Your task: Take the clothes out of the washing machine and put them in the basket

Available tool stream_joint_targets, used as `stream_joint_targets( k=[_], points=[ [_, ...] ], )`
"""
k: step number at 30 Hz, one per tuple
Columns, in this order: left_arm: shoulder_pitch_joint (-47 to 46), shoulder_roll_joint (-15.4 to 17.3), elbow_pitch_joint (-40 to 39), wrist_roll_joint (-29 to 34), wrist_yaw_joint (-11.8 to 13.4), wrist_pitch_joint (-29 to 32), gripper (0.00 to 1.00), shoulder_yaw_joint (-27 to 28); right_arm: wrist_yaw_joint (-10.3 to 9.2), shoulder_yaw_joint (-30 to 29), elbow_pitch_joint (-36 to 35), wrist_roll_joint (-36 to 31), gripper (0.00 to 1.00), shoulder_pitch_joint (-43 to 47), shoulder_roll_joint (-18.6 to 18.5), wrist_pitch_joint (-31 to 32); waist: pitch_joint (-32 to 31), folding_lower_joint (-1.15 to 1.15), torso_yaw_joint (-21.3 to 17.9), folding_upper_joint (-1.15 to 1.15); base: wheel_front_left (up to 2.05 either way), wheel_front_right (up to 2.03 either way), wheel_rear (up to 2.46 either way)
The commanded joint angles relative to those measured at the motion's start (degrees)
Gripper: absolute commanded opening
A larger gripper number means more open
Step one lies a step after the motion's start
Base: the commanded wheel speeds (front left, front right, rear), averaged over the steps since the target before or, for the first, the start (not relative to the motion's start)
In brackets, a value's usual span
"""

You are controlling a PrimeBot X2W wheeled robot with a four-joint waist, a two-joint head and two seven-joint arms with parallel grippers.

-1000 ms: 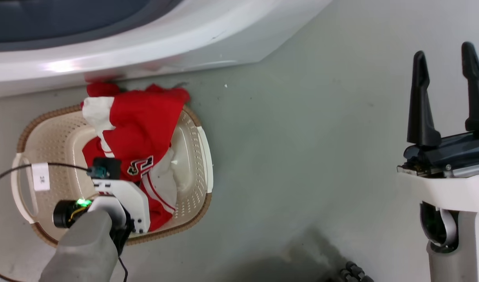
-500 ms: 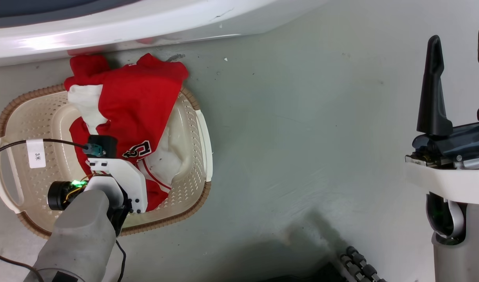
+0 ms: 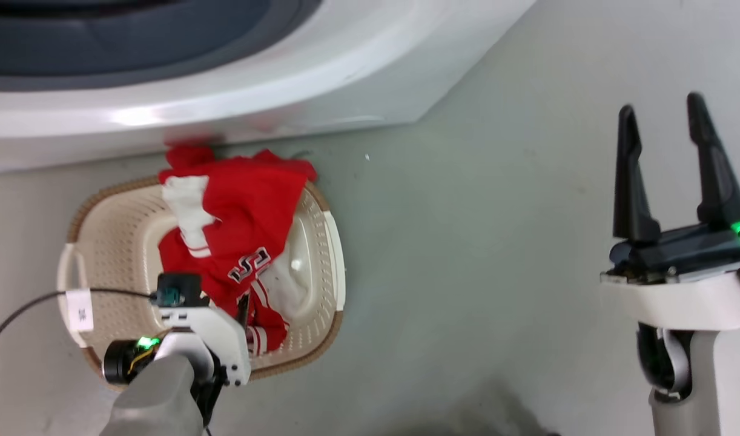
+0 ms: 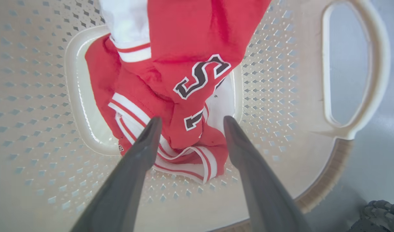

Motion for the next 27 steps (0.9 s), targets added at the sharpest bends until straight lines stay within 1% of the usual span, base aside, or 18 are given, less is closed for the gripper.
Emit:
stream_joint_targets(
  k=[1,5,7,10,14,18,24,27],
  points=[
    [1.4,0.0,0.1,-0.3,0.1,-1.0,1.00,0.2,-0.04,0.2,0.5,-0.1,1.00,1.2,0.0,-0.1,-5.6,0.00,1.5,0.00,0.00,0.00,0.00],
    [4.8,-0.7,-1.1,0.2,0.4,-2.6,1.00,0.7,-0.04,0.2,1.9,-0.5,1.00,4.1,0.0,-0.1,-11.1,0.00,2.8,0.00,0.00,0.00,0.00],
    [5.9,0.2,-4.5,0.8,1.4,-2.8,1.00,2.0,-0.05,0.2,2.6,-0.7,1.00,5.5,0.0,-0.1,-13.6,0.00,3.4,0.00,0.00,0.00,0.00],
    [10.0,1.3,-11.4,3.4,3.6,-2.8,1.00,4.5,-0.04,0.0,3.3,-0.9,1.00,7.3,0.0,-0.1,-16.7,0.00,4.2,0.00,0.00,0.00,0.00],
    [14.7,1.6,-20.8,7.1,5.8,-2.8,1.00,10.0,-0.04,-0.1,4.4,-1.0,1.00,9.5,0.0,-0.1,-20.3,0.00,5.0,0.00,0.00,0.00,0.00],
    [20.2,1.0,-29.2,12.1,7.1,-2.8,1.00,15.5,-0.04,-0.2,5.2,-0.8,1.00,11.4,0.0,-0.1,-23.5,0.00,5.8,0.00,0.00,0.00,0.00],
    [27.0,-0.9,-40.9,20.1,8.0,-2.8,1.00,22.9,-0.04,-0.4,6.2,-0.9,1.00,14.0,0.0,-0.1,-28.2,0.00,6.8,0.00,0.00,0.00,0.00],
    [30.3,-2.2,-45.8,23.6,7.9,-2.8,1.00,26.0,-0.04,-0.6,6.6,-1.1,1.00,15.4,0.0,-0.1,-30.3,0.00,7.3,0.00,0.00,0.00,0.00]
  ],
)
